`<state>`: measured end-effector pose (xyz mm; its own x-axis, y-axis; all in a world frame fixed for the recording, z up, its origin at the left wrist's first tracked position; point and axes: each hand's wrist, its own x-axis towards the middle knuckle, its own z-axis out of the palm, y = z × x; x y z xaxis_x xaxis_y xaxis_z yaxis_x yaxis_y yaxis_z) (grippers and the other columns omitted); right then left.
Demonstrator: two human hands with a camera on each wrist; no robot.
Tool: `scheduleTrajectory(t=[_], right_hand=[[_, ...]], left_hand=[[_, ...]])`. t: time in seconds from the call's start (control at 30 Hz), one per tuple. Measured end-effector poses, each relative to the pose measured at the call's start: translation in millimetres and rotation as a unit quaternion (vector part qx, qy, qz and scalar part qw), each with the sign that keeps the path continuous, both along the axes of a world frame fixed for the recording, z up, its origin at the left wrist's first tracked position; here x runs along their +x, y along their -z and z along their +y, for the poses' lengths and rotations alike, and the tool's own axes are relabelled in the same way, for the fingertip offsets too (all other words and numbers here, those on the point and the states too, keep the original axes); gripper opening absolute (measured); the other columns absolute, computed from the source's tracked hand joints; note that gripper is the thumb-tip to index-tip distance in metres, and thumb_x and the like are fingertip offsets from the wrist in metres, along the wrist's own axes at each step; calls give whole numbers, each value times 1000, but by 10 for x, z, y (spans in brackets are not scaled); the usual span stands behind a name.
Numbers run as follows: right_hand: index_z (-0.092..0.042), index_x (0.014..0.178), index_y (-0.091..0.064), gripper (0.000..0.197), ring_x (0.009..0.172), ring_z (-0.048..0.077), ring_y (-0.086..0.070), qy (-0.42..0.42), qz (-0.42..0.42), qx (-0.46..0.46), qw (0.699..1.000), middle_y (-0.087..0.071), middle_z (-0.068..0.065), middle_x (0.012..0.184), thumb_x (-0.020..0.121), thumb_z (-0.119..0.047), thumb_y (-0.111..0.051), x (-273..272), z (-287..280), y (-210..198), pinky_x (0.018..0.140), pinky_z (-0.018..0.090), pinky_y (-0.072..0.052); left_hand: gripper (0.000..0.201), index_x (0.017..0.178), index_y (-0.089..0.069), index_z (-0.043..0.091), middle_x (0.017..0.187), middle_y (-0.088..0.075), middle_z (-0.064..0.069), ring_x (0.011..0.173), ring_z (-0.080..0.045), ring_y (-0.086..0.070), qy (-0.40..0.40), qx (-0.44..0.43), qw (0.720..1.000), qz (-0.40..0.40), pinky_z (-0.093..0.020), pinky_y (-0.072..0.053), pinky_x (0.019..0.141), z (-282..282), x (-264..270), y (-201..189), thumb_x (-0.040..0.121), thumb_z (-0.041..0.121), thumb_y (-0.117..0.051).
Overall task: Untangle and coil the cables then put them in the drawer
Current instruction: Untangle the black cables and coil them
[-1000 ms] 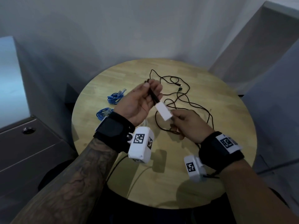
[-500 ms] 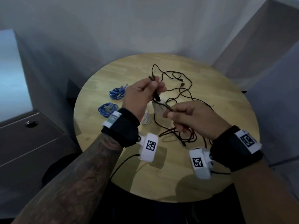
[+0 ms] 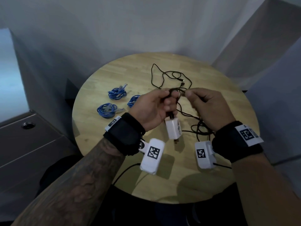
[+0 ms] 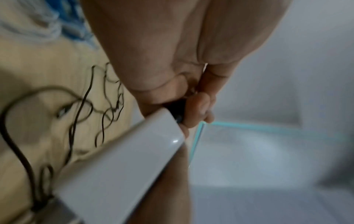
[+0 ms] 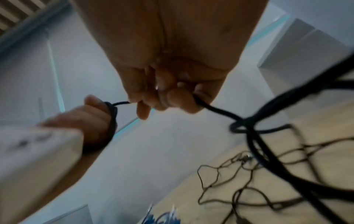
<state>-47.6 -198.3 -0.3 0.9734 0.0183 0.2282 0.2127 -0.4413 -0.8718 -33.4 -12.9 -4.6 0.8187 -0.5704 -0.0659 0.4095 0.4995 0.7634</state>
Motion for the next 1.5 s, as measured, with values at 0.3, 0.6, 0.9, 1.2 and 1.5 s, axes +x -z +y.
scheduleTrajectory(t=[0.3, 0.6, 0.9, 1.2, 1.5], right_hand=[[-19, 100, -72, 24, 49, 12, -49, -166, 239, -145, 946, -62, -1, 60, 101, -34, -53, -96, 112, 147, 54, 25, -40], [-21, 88, -78, 14, 49, 0, -48, -114, 70, -113, 985, -56, -15, 54, 94, -26, -67, -202, 57, -149, 53, 11, -36], [-28, 94, -74, 11, 76, 9, -65, -5, -50, -194, 980, -71, -12, 81, 93, -34, -65, 21, -152, 42, 72, 32, -54], [-34, 80, -69, 8, 89, 3, -64, -18, 102, -267, 958, -70, -14, 87, 84, -28, -73, 144, -372, 174, 84, 30, -52], [-29, 107, -67, 21, 87, 19, -64, 14, 205, -237, 949, -67, -2, 107, 91, -23, -55, 167, -447, 212, 78, 31, -49]], left_hand=[[21, 112, -56, 1, 90, -73, -8, 85, -17, -73, -294, -166, 936, 103, -30, -54, 90, 190, 263, 125, 102, 11, -41], [21, 97, -72, 5, 85, -72, 5, 79, -2, -66, -299, 367, 830, -296, -18, -51, 72, -40, 74, 266, 98, 14, -53], [30, 81, -58, 12, 58, -45, 11, 52, -6, -42, -147, 316, 906, -240, -26, -40, 60, -89, 4, 137, 104, 22, -42], [30, 80, -53, 13, 55, -32, 7, 49, -8, -32, -165, -4, 985, 53, -23, -42, 58, 69, 78, 39, 104, 25, -40], [33, 78, -52, 13, 55, -32, 8, 47, -8, -35, -154, -150, 964, 153, -22, -45, 59, 288, 154, 7, 104, 26, -39]])
